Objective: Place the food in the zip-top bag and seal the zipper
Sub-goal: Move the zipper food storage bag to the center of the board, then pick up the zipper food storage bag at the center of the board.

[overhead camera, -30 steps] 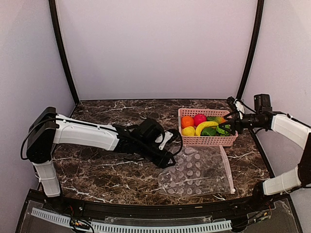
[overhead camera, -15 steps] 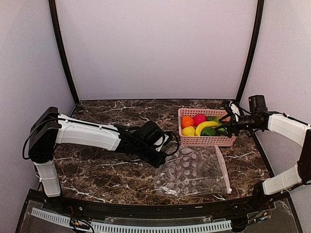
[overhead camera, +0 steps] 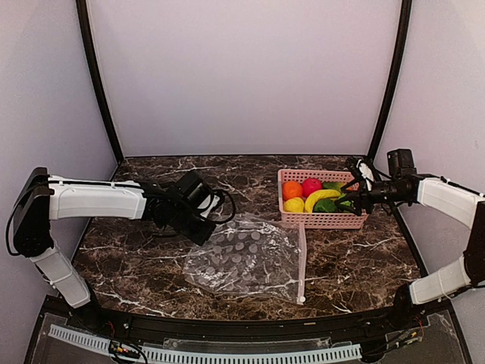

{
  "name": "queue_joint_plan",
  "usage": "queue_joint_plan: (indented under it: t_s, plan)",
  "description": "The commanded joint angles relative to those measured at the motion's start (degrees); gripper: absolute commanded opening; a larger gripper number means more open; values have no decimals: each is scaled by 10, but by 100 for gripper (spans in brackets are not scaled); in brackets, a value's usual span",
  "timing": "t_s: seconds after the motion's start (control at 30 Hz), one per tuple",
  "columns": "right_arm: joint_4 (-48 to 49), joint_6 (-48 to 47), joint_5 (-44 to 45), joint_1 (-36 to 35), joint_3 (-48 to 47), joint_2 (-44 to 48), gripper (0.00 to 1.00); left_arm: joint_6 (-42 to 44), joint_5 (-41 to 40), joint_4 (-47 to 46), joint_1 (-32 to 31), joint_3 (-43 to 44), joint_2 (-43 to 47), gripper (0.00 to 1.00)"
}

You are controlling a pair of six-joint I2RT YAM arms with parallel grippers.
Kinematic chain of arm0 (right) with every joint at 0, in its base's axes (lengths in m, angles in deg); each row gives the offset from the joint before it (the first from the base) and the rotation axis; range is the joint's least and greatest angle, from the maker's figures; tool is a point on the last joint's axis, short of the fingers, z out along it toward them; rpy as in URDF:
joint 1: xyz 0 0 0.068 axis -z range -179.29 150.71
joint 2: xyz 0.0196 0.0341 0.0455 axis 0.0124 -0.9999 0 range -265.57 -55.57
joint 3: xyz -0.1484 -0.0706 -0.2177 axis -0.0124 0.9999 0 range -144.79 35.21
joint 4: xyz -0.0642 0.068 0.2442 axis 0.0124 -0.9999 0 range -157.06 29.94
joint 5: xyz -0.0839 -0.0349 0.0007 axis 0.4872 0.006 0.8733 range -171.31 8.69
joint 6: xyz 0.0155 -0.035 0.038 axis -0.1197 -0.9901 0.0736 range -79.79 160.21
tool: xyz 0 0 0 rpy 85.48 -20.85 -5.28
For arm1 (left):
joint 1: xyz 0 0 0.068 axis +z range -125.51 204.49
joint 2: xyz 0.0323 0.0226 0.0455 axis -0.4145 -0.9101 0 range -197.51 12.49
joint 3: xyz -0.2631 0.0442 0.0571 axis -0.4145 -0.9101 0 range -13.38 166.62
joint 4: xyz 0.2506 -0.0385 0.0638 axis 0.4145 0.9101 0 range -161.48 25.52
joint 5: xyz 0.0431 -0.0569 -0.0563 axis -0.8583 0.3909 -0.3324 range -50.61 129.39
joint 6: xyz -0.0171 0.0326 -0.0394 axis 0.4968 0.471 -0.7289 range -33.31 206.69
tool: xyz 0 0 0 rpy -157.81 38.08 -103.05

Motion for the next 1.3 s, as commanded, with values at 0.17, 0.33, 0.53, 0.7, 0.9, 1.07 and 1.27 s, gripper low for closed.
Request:
queue_joint_plan:
  t_s: [0.17, 0.33, 0.53, 0.7, 0.9, 1.07, 1.27]
  plan:
    - [-6, -6, 3, -6, 3, -11, 68, 77, -73, 88, 42, -48, 45, 1]
    - [-8, -7, 5, -6, 3, -10, 68, 107, -109, 94, 71, -64, 76, 1]
    - [-10, -8, 3, -7, 3, -10, 68, 138, -139, 133, 93, -28, 72, 5]
    - [-10, -9, 4, -7, 3, -11, 68, 98, -156, 214, 71, 91, 53, 67]
    - [-11, -10, 4, -9, 3, -17, 67, 55, -175, 211, -25, 194, 16, 75]
    - [-9, -8, 4, -11, 3, -12, 67, -85, -178, 280, -80, 323, -104, 66]
    - [0, -4, 6, -12, 8, -10, 68, -133, -234, 328, -143, 435, -209, 63]
